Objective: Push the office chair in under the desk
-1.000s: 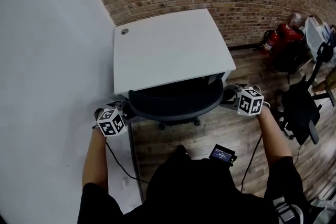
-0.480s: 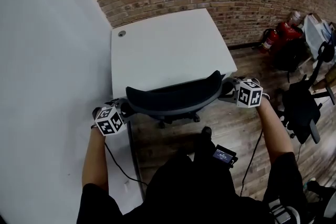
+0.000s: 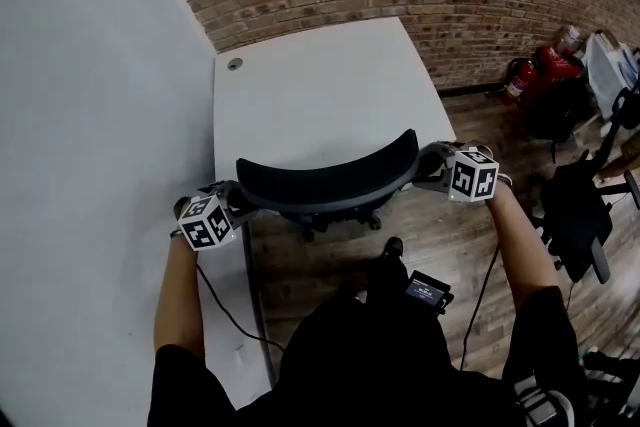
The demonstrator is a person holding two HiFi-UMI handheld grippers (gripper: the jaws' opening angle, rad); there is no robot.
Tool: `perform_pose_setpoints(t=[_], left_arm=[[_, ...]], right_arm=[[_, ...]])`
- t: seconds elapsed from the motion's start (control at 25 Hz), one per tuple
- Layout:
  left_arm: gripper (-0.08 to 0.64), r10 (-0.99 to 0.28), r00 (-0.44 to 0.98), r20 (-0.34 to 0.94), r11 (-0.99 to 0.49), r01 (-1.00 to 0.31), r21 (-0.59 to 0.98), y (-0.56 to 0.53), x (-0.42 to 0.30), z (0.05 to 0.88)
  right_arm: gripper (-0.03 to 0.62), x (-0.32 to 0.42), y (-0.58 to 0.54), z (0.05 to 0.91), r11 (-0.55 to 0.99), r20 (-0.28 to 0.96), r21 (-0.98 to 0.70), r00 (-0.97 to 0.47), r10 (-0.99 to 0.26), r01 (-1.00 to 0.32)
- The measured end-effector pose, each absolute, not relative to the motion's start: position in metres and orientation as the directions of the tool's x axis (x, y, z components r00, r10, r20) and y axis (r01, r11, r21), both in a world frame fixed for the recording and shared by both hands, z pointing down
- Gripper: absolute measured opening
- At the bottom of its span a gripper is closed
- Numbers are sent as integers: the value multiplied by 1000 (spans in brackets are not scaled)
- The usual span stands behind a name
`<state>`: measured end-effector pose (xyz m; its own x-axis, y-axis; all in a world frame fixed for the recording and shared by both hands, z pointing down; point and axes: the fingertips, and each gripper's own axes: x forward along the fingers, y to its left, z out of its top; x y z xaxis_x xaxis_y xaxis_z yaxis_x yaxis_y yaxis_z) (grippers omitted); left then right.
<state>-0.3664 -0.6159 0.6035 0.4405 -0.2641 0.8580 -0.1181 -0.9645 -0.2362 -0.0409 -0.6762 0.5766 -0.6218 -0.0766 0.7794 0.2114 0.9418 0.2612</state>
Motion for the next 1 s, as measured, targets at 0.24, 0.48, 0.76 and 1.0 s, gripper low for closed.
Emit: perform_pose_setpoints(t=[0.24,0.48,0.76,1.0], left_arm=[[127,-257,440,860,-967,-111,-231,-626,-373,604],[129,-259,440,860,-966,-112,-233,-631,-376,602],[135,-280,445,851,-960,-122,-252,-632,-377,601],[151,-280,455,846,-960,-133,-246,-633,-378,602]], right_arm=[[146,-47,-681,577,941,771,269,-631,-82,207],[146,-49,-683,575,942,768,269,-635,-84,201],[149,-50,-683,575,942,767,271,-636,-88,196],[154,-50,-681,576,945,770,260,-633,-79,199]])
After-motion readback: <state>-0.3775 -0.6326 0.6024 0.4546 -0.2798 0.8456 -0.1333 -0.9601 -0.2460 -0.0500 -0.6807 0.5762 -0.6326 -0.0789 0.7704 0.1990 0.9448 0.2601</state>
